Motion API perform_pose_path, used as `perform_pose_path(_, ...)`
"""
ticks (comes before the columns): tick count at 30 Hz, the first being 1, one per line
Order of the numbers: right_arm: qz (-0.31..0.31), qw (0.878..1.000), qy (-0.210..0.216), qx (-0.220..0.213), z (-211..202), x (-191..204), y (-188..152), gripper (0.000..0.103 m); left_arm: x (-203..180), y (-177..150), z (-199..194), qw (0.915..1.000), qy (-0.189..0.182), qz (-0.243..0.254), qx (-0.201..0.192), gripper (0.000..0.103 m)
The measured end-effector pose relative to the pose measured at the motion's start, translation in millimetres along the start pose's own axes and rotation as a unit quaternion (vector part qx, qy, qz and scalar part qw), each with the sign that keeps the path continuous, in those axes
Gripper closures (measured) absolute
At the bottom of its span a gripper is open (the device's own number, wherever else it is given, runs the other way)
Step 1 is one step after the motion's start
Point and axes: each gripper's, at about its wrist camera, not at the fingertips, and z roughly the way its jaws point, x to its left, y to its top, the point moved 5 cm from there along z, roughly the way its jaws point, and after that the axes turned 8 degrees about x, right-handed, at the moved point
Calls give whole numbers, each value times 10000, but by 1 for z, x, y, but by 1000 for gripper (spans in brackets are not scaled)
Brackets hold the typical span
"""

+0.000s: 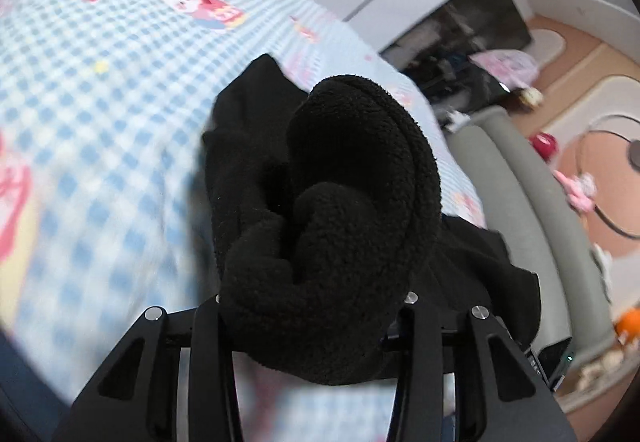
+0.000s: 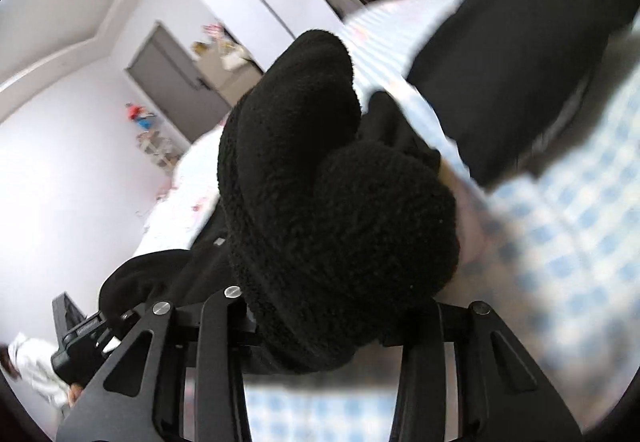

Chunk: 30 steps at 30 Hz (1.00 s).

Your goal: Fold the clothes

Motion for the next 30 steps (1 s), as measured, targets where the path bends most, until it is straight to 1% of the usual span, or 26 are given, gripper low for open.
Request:
perform_pose_path(2, 31, 9999, 96, 114, -31, 1, -16, 63, 11, -20, -18, 9995, -162, -163, 224, 58)
perform_pose_path(3, 98, 9996, 72, 252, -38, -5, -26, 60, 18, -33, -21, 9988, -202, -211, 384, 57)
perform_pose_path(4, 231, 9986, 34, 470, -40, -15, -40, 56, 27, -46, -20, 9979, -133, -211, 601, 56)
perform_pose_path(5, 413, 9964, -13, 741, -38, -28, -56, 54, 36, -59, -14, 9963, 20, -209, 834, 52)
perform_pose_path(6, 595, 9931, -59, 1010, -37, -41, -72, 52, 49, -70, -7, 9929, 221, -328, 1123, 52)
perform_pose_path(7, 839, 9887, -78, 1238, -35, -54, -86, 49, 62, -80, -2, 9887, 310, -534, 1364, 50)
perform_pose_path(8, 1142, 9832, -69, 1425, -32, -68, -98, 49, 68, -85, -5, 9877, 199, -703, 1385, 47)
perform_pose_path(9, 1334, 9798, -44, 1490, -33, -76, -104, 48, 70, -86, -16, 9890, 90, -759, 1263, 46)
perform_pose_path(10, 1417, 9794, -3, 1437, -38, -78, -104, 48, 72, -86, -27, 9902, -4, -801, 1142, 46)
perform_pose_path(11, 1367, 9810, -41, 1374, -45, -77, -102, 47, 71, -86, -37, 9918, -8, -753, 1030, 46)
perform_pose_path(12, 1191, 9840, -173, 1311, -53, -71, -97, 47, 69, -85, -47, 9931, 42, -687, 947, 45)
perform_pose_path(13, 1020, 9863, -322, 1254, -60, -64, -93, 45, 68, -84, -54, 9942, 185, -576, 890, 45)
perform_pose_path(15, 758, 9879, -685, 1167, -72, -53, -87, 45, 68, -80, -70, 9953, 505, -361, 742, 45)
perform_pose_path(17, 621, 9854, -1146, 1094, -84, -43, -88, 44, 73, -76, -93, 9965, 591, -251, 543, 45)
perform_pose_path(18, 536, 9836, -1396, 1011, -93, -39, -90, 44, 76, -69, -100, 9972, 552, -302, 403, 44)
perform_pose_path(19, 418, 9820, -1644, 830, -103, -35, -91, 44, 78, -63, -106, 9976, 525, -354, 276, 43)
perform_pose_path(20, 292, 9801, -1871, 593, -112, -30, -89, 44, 85, -55, -106, 9972, 575, -412, 230, 43)
perform_pose_path(21, 183, 9787, -2009, 392, -130, -36, -93, 44, 91, -45, -102, 9964, 672, -444, 251, 43)
perform_pose_path(22, 39, 9786, -2045, 239, -144, -41, -96, 44, 100, -38, -98, 9956, 789, -433, 248, 43)
perform_pose_path(24, -381, 9780, -2051, 15, -152, -19, -90, 44, 103, -20, -82, 9949, 901, -196, 408, 44)
perform_pose_path(26, -918, 9791, -1814, 44, -153, 12, -90, 44, 90, -2, -58, 9932, 1052, 95, 489, 44)
perform_pose_path(27, -1149, 9797, -1637, 125, -149, 26, -91, 44, 97, 3, -51, 9910, 1195, 166, 575, 44)
perform_pose_path(28, -1293, 9812, -1397, 320, -139, 37, -95, 43, 103, 8, -44, 9887, 1314, 232, 679, 44)
perform_pose_path(29, -1387, 9822, -1128, 575, -125, 45, -98, 43, 106, 10, -33, 9874, 1278, 266, 894, 45)
perform_pose_path(30, -1442, 9816, -945, 822, -112, 51, -101, 43, 106, 12, -22, 9856, 1178, 309, 1176, 45)
